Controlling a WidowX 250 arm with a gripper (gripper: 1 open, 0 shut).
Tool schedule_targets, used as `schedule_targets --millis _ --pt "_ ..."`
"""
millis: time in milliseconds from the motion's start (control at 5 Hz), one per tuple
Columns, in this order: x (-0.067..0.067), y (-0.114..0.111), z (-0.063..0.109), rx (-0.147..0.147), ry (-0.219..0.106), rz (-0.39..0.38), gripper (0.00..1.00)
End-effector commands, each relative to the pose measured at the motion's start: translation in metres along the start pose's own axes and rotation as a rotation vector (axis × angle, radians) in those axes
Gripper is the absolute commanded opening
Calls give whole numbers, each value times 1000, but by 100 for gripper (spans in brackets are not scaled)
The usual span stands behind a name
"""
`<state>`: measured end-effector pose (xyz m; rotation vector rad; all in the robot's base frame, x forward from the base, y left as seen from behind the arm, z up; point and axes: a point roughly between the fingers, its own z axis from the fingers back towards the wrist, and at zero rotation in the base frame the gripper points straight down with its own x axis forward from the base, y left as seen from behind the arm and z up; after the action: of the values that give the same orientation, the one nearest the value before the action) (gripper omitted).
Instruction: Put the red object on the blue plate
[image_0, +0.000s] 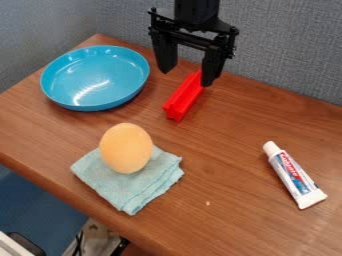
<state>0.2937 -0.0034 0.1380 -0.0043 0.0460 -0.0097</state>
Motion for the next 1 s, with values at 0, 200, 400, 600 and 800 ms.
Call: schedule_targets --millis 0,200,400,600,800 --pt "0 1 -5 2 15 2 100" --pt "15 10 -17 20 18 21 100" --pt "25 20 -29 36 14 30 100" --pt "33 26 -41 52 14 35 100" --pt "38 30 -50 67 12 36 100"
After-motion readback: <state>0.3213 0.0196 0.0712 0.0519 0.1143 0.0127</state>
